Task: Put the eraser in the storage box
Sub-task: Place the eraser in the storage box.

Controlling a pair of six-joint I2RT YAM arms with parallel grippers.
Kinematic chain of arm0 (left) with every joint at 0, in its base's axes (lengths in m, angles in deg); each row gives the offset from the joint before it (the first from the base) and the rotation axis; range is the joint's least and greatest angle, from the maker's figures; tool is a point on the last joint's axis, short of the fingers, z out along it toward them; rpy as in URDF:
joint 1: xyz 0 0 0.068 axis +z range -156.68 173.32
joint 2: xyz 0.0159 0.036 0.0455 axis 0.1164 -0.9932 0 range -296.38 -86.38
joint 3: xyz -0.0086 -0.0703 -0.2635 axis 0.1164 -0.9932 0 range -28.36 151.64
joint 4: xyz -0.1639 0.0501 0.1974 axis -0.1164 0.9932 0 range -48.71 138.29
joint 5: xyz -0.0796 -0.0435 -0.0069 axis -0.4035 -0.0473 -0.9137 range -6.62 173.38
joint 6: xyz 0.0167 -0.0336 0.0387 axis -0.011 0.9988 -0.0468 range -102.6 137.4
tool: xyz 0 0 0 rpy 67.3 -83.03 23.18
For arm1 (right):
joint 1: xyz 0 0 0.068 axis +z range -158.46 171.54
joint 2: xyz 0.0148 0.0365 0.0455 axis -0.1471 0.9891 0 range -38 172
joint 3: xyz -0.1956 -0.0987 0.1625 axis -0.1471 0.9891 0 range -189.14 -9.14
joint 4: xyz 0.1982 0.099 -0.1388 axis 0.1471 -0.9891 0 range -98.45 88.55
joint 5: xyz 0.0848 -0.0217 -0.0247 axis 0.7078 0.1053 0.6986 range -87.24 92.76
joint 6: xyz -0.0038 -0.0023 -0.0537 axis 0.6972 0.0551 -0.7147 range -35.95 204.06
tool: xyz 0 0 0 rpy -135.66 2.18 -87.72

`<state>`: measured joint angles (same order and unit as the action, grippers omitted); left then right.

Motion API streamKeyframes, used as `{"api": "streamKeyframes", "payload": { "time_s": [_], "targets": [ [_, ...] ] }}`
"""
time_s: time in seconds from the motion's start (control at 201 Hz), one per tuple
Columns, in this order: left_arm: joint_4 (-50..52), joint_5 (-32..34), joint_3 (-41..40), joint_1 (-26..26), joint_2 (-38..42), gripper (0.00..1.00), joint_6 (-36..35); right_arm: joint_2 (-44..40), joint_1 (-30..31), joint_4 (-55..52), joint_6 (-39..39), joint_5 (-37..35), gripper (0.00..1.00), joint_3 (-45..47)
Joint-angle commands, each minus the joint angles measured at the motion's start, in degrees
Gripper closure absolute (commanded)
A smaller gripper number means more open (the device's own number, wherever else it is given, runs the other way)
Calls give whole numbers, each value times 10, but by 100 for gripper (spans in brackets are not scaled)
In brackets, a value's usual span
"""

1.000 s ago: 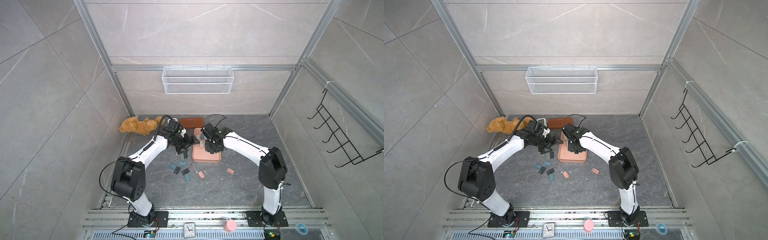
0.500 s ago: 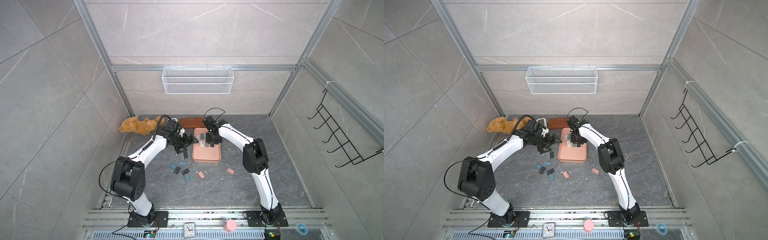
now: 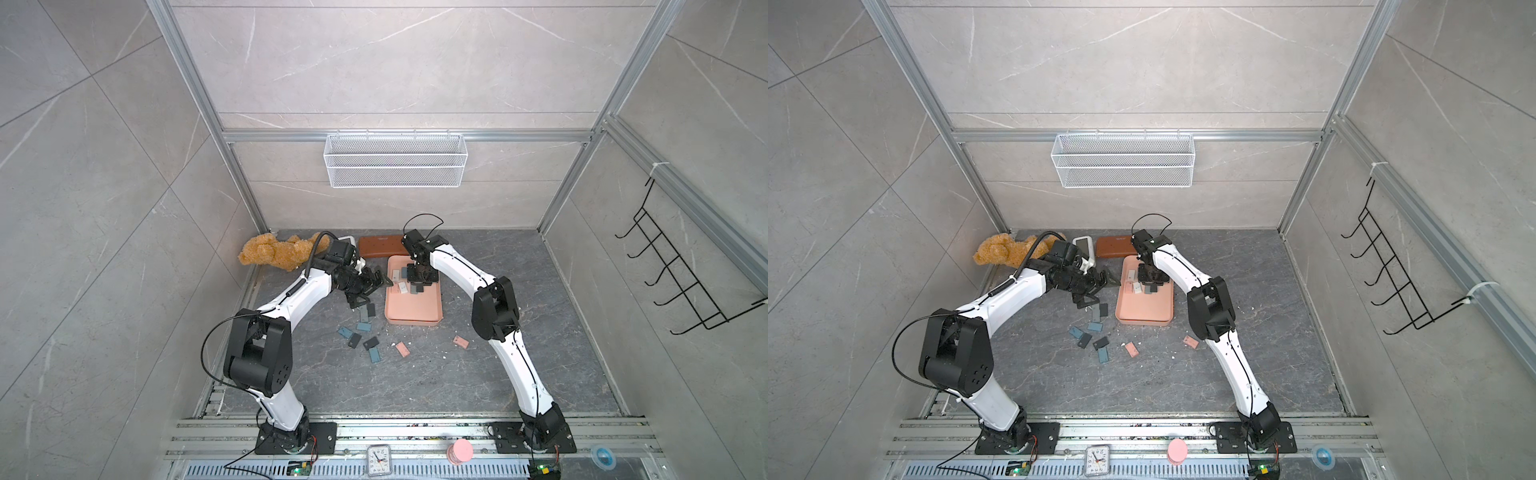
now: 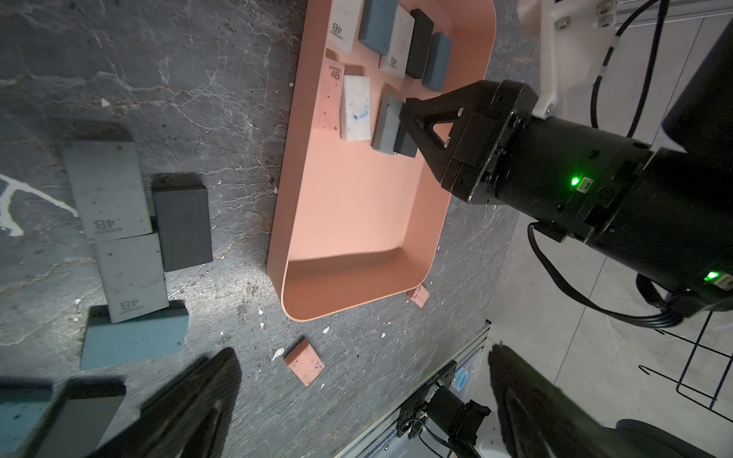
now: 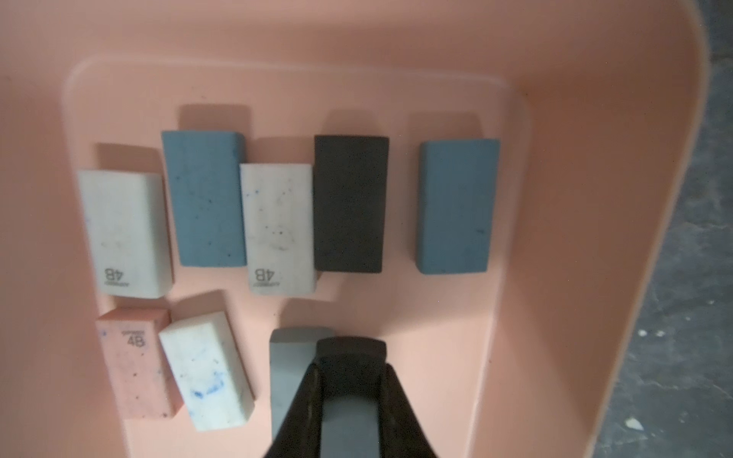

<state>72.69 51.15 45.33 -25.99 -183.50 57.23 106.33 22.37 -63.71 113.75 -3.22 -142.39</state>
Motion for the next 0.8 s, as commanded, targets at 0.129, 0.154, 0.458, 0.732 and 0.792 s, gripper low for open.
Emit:
{"api": "streamKeyframes", "payload": {
  "time_s": [0.129, 0.154, 0.458, 0.732, 0.792],
  "targets": [
    [4, -24, 15, 5, -8, 0, -9, -2, -4, -17, -16, 7, 78, 0],
    [4, -24, 15, 5, -8, 1, -10, -6, -5, -16, -16, 7, 78, 2],
    [2, -24, 13, 5, -8, 1, -10, -33, -10, -17, -21, 3, 77, 9],
    [0, -23, 4, 5, -8, 1, -9, -29, -22, -13, -33, 3, 77, 12],
    [0, -22, 5, 5, -9, 1, -8, -22, -22, -15, -37, 6, 77, 6]
  ]
}}
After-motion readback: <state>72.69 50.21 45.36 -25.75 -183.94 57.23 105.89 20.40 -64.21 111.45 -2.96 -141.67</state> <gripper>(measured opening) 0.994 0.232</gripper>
